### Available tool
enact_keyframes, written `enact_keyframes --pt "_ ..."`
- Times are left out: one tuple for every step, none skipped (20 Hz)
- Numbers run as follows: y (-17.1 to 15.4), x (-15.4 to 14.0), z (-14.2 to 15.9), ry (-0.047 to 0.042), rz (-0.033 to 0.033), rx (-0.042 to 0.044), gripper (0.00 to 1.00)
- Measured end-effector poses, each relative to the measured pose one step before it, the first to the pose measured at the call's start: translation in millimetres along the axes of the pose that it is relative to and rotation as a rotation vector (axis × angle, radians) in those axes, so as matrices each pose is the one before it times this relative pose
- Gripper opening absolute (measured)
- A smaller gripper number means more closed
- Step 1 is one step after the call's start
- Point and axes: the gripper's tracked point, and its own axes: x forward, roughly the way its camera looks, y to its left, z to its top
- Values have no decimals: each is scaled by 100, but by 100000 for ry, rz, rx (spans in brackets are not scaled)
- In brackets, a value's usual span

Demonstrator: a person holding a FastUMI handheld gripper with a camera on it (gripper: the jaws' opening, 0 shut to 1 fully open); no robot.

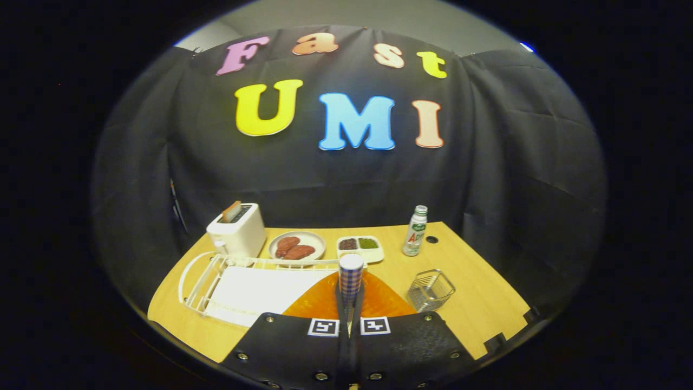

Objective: Take the plate from the dish rack, then take the spoon from the basket and place it into the plate.

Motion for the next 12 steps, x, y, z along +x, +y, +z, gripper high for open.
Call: enact_keyframes --pt "1536 -602 -835 800 2662 -1368 0" --pt "1296 -524 -883 697 1814 -1236 0" --pt "1399 -417 -1003 1000 2130 -1443 0" --pt "1098 -297 -744 685 1345 -1371 0" --pt "1255 -205 -852 593 1648 -2075 0" --pt "990 -64 -755 745 1278 -2035 0" --pt "1095 -26 -806 562 1631 -1902 0" --pt "1070 29 -831 802 1576 -1733 0" --pt "955 146 -830 741 1414 -1196 0" --pt "700 151 -674 599 1269 -703 0" --pt "895 275 -720 892 1734 -121 0" --pt "625 437 -554 819 1926 320 0"
